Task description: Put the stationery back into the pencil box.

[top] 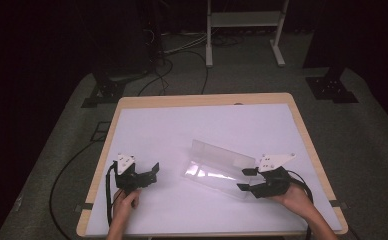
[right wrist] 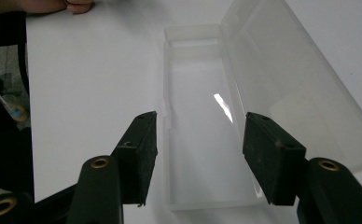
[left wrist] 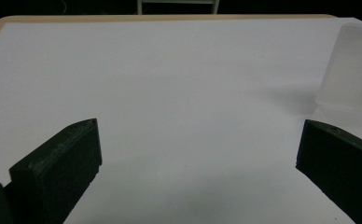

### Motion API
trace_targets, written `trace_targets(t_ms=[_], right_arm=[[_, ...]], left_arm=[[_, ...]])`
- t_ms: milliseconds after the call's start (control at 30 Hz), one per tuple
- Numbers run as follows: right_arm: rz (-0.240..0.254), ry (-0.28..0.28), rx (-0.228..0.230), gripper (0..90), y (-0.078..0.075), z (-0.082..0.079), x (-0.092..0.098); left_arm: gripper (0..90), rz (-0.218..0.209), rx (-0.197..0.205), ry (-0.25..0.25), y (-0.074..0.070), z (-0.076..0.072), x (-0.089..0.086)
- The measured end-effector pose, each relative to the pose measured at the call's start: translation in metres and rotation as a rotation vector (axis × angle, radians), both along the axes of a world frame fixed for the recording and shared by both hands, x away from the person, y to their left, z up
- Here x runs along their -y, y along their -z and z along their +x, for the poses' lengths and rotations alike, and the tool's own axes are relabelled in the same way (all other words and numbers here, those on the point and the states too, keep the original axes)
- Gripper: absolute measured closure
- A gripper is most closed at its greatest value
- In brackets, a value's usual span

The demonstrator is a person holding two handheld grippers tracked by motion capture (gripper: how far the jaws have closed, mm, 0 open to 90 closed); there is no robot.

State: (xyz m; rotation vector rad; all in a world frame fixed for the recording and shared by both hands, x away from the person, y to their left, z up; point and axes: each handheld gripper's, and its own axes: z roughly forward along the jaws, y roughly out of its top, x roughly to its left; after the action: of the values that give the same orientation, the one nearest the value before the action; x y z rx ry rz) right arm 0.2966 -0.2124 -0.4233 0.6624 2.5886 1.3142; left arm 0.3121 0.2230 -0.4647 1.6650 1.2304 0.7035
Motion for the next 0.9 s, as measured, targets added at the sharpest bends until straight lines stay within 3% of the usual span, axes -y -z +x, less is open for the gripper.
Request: trace_targets(t_ms=[467,900], right_arm=[[0.003,0.098,0.023,43.1,-0.009,-0.005,0.034],[-0.010,0.162,0.028,42.6,-0.005,-0.012,0.056]], left_arm=[[0.0,-0.004,-0.002,-0.002,0.000,0.000,0.000],[0.0,0.004,0.004,0.005,0.000,0.000,0.001]])
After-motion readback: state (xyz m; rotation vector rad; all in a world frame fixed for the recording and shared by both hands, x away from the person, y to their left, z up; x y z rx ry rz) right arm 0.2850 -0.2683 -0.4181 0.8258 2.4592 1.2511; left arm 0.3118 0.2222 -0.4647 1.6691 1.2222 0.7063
